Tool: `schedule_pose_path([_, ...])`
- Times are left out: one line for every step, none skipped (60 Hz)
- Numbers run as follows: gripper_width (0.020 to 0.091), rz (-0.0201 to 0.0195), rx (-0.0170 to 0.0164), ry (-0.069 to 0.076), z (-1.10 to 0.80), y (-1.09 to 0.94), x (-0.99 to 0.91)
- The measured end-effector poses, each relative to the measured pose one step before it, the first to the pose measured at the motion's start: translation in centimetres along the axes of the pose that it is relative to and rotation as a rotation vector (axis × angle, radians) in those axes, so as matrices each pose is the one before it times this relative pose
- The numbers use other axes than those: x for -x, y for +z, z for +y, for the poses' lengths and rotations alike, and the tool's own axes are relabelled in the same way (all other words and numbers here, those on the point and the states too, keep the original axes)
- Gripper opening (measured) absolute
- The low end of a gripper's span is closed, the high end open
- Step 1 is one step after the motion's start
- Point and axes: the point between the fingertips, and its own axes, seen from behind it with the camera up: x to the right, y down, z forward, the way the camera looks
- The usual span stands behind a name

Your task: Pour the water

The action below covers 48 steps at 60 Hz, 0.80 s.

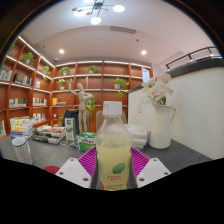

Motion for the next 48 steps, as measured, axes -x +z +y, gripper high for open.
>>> schedule_pose_path([0.0432, 0.00354, 0.00046, 0.0021, 0.068, 0.000, -0.411])
schedule_pose_path([0.0407, 0.00285, -0.00145, 0.0033, 0.009, -0.061, -0.380])
schedule_pose_path([0.0388, 0.00237, 0.00032, 0.0011, 0.146, 0.108, -0.388])
schedule_pose_path([0.0378, -0.00179, -0.00018, -0.0051, 0.232, 0.260, -0.396])
schedule_pose_path([0.0359, -0.00255, 0.00142, -0.0111, 0.166, 0.186, -0.207])
schedule_pose_path([0.0359, -0.00241, -0.00082, -0.0091, 0.047, 0.140, -0.229])
schedule_pose_path([0.0356, -0.00565, -0.00057, -0.0065, 0.075, 0.127, -0.061])
schedule_pose_path([0.0338, -0.00298, -0.00179, -0.0068, 0.078, 0.192, -0.158])
schedule_pose_path([0.0338, 0.00087, 0.00023, -0.0054, 0.129, 0.191, -0.247])
schedule_pose_path([0.0337, -0.00105, 0.00100, -0.0054, 0.100, 0.223, -0.186])
schedule_pose_path([0.0337, -0.00146, 0.00106, -0.0052, 0.076, 0.242, -0.148])
schedule_pose_path([0.0338, -0.00008, 0.00169, -0.0050, 0.166, 0.333, -0.216])
schedule_pose_path([0.0337, -0.00368, 0.00158, -0.0075, 0.425, 1.073, -0.782])
schedule_pose_path([0.0338, -0.00414, 0.00152, -0.0144, -0.209, 1.299, -0.973])
schedule_pose_path([0.0337, -0.00032, 0.00297, -0.0153, 0.031, 0.275, -0.131])
schedule_pose_path([0.0335, 0.00768, 0.00285, -0.0189, 0.085, -0.129, 0.409])
schedule_pose_path([0.0335, 0.00380, 0.00413, -0.0202, 0.030, 0.154, -0.116])
schedule_pose_path([0.0335, 0.00556, 0.00384, -0.0223, -0.112, -0.200, 0.233])
schedule_pose_path([0.0334, 0.00440, 0.00365, -0.0264, -0.038, 0.077, 0.055])
schedule_pose_path([0.0335, 0.00277, 0.00592, -0.0312, -0.078, -0.156, 0.242])
schedule_pose_path([0.0335, 0.00168, 0.00492, -0.0356, -0.130, -0.068, 0.267])
schedule_pose_path([0.0336, -0.00249, 0.00267, -0.0393, -0.294, 0.641, -0.713])
schedule_pose_path([0.0336, 0.00594, 0.00095, -0.0386, -0.114, -0.863, 1.148])
schedule_pose_path([0.0335, 0.00186, 0.00063, -0.0420, -0.275, -0.206, 0.390])
schedule_pose_path([0.0336, 0.00136, 0.00311, -0.0448, -0.316, -0.169, 0.419])
schedule_pose_path([0.0336, 0.00079, 0.00414, -0.0481, -0.262, -0.125, 0.396])
schedule_pose_path([0.0335, 0.00330, 0.00386, -0.0479, -0.295, -0.149, 0.310])
schedule_pose_path([0.0334, 0.00512, 0.00179, -0.0467, -0.368, -0.122, 0.322])
schedule_pose_path([0.0334, 0.00496, 0.00085, -0.0467, -0.408, -0.106, 0.296])
schedule_pose_path([0.0335, -0.00559, -0.00559, -0.0486, -0.306, 0.375, -0.569])
schedule_pose_path([0.0336, 0.00790, -0.00453, -0.0429, -0.502, -0.248, 1.008])
schedule_pose_path([0.0336, 0.00157, -0.00808, -0.0431, -0.663, -0.158, 0.433])
schedule_pose_path([0.0335, 0.00120, -0.00804, -0.0423, -0.644, -0.101, 0.382])
schedule_pose_path([0.0336, 0.00082, -0.00662, -0.0425, -0.609, -0.054, 0.373])
schedule_pose_path([0.0336, 0.00070, -0.00632, -0.0418, -0.630, -0.061, 0.398])
schedule_pose_path([0.0336, 0.00111, -0.00676, -0.0404, -0.631, -0.046, 0.335])
schedule_pose_path([0.0336, 0.00198, -0.00670, -0.0395, -0.649, -0.074, 0.292])
schedule_pose_path([0.0336, -0.00736, -0.01311, -0.0421, -0.367, 0.245, -0.517])
schedule_pose_path([0.0336, 0.00739, -0.00574, -0.0380, -0.850, -0.408, 0.498])
schedule_pose_path([0.0335, 0.00321, -0.00842, -0.0374, -0.685, -0.126, 0.177])
schedule_pose_path([0.0335, 0.00341, -0.00655, -0.0371, -0.608, -0.035, 0.125])
schedule_pose_path([0.0344, 0.00359, -0.00302, -0.0382, -0.551, -0.033, 0.135])
schedule_pose_path([0.0346, 0.00182, -0.00483, -0.0385, -0.559, -0.016, 0.155])
schedule_pose_path([0.0347, -0.00092, -0.00876, -0.0358, -0.683, -0.023, 0.170])
schedule_pose_path([0.0347, -0.00022, -0.01393, -0.0297, -0.518, 0.364, 0.118])
schedule_pose_path([0.0346, 0.00189, -0.00608, -0.0299, -0.729, -0.203, 0.037])
schedule_pose_path([0.0347, 0.00240, -0.00658, -0.0304, -0.583, -0.070, 0.036])
schedule_pose_path([0.0346, 0.00332, -0.00535, -0.0320, -0.516, 0.011, 0.041])
